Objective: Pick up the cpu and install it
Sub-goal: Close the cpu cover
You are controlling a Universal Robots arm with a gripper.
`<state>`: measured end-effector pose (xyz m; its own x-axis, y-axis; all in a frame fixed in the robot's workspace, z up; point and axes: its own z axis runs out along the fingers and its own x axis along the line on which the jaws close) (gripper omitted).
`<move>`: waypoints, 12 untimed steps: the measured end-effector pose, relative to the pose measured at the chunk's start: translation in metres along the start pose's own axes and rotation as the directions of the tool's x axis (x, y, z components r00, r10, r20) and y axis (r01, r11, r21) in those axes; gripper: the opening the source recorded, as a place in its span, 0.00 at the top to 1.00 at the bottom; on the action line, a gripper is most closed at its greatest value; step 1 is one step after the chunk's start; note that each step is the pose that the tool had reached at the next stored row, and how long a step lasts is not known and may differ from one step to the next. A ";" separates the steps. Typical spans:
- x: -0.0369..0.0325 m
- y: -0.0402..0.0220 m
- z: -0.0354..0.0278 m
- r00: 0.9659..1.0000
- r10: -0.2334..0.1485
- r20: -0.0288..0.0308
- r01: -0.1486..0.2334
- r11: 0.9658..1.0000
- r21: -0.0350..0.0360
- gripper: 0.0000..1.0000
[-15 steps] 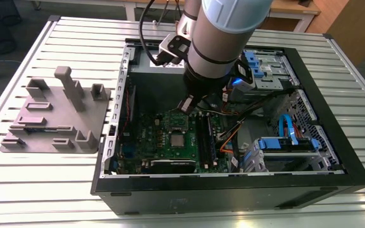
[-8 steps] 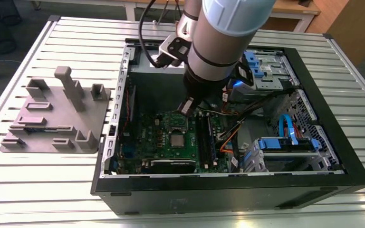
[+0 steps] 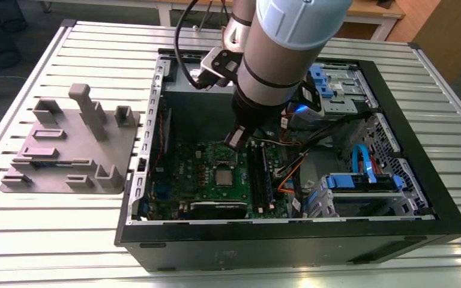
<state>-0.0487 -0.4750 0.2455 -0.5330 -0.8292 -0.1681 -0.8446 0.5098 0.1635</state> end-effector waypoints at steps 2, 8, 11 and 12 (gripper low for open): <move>0.0000 0.0000 0.0000 1.000 0.000 0.000 0.000 1.000 0.000 0.90; 0.0016 -0.0010 -0.0004 1.000 0.000 0.000 0.000 1.000 0.000 0.90; 0.0027 -0.0016 -0.0007 1.000 0.000 0.000 0.000 1.000 0.000 0.90; 0.0030 -0.0018 -0.0008 1.000 0.000 0.000 0.000 1.000 0.000 0.90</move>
<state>-0.0487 -0.4786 0.2455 -0.5330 -0.8292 -0.1682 -0.8446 0.5098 0.1635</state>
